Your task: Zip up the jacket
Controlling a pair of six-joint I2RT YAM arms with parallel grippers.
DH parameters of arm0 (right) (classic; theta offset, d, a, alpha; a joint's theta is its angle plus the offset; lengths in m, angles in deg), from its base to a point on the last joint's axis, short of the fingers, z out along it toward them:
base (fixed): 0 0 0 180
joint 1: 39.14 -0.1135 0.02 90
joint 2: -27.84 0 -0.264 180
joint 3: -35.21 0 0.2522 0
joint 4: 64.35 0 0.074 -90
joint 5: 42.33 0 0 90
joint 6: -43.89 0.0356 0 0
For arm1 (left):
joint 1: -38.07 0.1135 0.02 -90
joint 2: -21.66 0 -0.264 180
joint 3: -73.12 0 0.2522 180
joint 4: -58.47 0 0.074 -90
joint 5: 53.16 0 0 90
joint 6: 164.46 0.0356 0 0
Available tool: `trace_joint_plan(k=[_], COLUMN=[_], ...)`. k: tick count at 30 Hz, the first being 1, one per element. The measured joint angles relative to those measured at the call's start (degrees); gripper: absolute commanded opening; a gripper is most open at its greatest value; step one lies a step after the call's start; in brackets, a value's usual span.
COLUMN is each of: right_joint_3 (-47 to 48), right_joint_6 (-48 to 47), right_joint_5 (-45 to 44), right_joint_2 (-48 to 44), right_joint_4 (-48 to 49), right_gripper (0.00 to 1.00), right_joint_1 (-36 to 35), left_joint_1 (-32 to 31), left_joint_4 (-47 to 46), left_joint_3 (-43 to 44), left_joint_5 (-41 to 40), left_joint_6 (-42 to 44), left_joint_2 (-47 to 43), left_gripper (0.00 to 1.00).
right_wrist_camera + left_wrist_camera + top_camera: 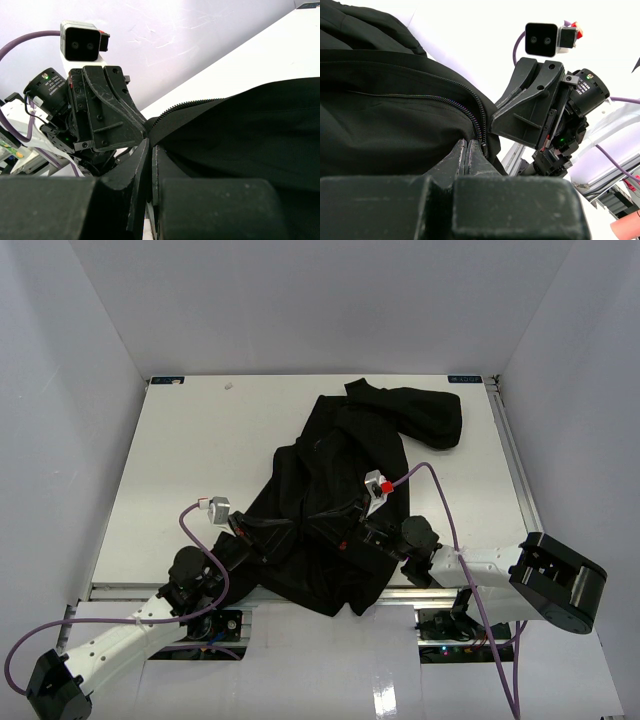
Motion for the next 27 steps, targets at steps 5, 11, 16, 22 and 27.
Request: trace_joint_plan(k=[5, 11, 16, 22, 27], right_joint_3=[0.00, 0.00, 0.00, 0.00, 0.02], right_joint_6=[0.13, 0.49, 1.07, 1.33, 1.32], right_joint_5=[0.06, 0.47, 1.06, 1.16, 1.14], right_joint_2=[0.28, 1.44, 2.67, 2.81, 2.81], right_joint_4=[0.00, 0.04, 0.04, 0.04, 0.04], right_gripper=[0.08, 0.08, 0.08, 0.08, 0.08], right_joint_1=[0.00, 0.00, 0.00, 0.00, 0.00], left_joint_1=[0.00, 0.00, 0.00, 0.00, 0.00], left_joint_4=[0.35, 1.33, 1.61, 1.99, 2.22], left_joint_3=[0.00, 0.00, 0.00, 0.00, 0.00], left_joint_5=[-0.28, -0.74, -1.13, -1.35, -1.38], left_joint_6=[0.18, 0.19, 0.30, 0.46, 0.59], left_joint_2=[-0.44, -1.33, -1.47, -1.55, -1.60], left_gripper=[0.00, 0.00, 0.00, 0.00, 0.00])
